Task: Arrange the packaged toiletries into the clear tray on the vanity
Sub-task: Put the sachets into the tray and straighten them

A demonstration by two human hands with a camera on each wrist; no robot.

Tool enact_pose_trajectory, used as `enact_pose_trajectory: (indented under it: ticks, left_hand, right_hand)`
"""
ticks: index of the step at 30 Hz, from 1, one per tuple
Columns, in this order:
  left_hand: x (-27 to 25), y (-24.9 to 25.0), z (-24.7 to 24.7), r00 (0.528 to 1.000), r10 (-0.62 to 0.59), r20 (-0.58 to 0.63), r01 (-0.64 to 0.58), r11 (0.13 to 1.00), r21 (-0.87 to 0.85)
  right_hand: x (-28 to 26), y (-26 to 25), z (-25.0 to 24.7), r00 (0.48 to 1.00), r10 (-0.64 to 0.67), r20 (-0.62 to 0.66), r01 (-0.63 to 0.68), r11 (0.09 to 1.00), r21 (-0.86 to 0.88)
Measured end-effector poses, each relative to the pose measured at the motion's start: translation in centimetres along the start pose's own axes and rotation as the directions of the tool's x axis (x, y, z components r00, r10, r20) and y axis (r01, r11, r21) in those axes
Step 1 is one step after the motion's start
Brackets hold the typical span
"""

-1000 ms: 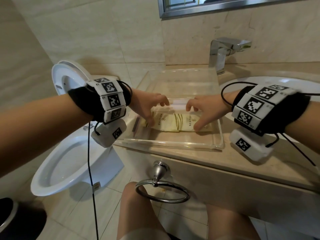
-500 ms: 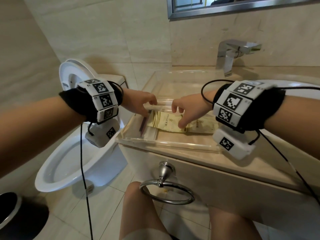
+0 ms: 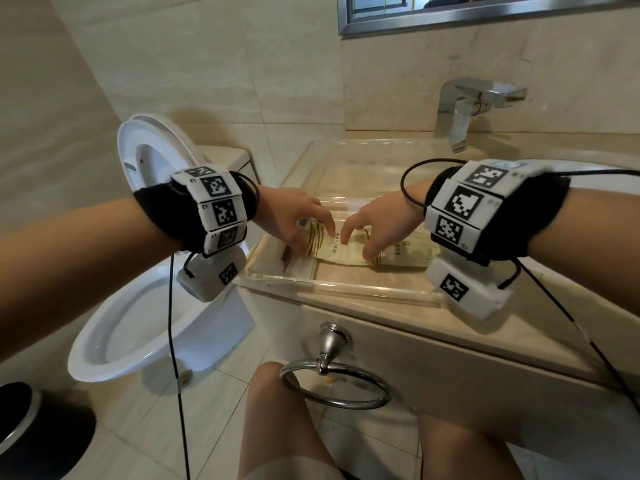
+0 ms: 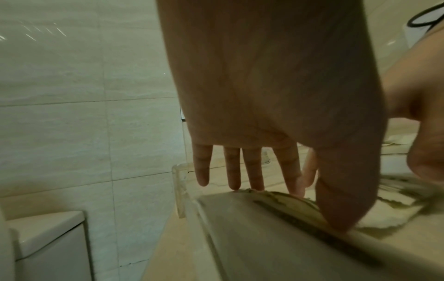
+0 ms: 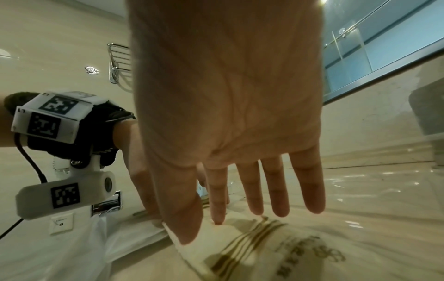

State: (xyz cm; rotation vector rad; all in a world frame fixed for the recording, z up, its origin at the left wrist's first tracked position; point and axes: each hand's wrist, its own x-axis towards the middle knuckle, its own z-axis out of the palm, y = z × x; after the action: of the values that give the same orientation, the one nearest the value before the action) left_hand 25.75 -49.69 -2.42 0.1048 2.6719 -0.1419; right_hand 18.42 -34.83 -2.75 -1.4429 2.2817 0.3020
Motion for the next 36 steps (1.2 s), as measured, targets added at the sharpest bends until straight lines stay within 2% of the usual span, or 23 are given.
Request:
enact_pose_trajectory:
  ticks: [4,8,13,21,28,36]
  left_hand:
    - [-0.1,0.2,-0.3,0.999,-0.022,-0.034,0.019,0.996,-0.088]
    - [0.2,0.7,-0.5,0.995,-0.038,-0.097,0.023,0.988,-0.152]
    - [1.0,2.6,-0.5,0.996,-0.025,-0.091,0.020,0.998,-0.055]
    - [2.1,3.9,-1.0,0.998,-0.062,0.003,0.062,0.998,-0.032]
    - [2.3,3.8,-0.4,0.995,-0.092,-0.026,0.092,0.996,0.012]
    - [2.4,3.3,-0.3,0.993,-0.109,-0.048,0.113,0.988,0.102]
  right_hand:
    - [-0.5,0.6,-0.2,0.997,-0.004,-0.078,0.012,0.994,0.104]
    - [-1.4,2.2,0.0,0.989,0.084,-0.122,-0.067,0.988,0.141]
    - [-2.6,4.4,1.1,0.982,0.175,-0.064,-0.162,0.971,0.173]
    - [-3.1,4.7,2.5,0.981,0.173,-0.090,-0.160,0.977,0.138]
    - [-3.2,4.3,3.0,0.978,0.157,-0.137,-0.151,0.987,0.059]
    - [-2.8,4.7,3.0,0.977,0.201,-0.076,-0.199,0.979,0.040]
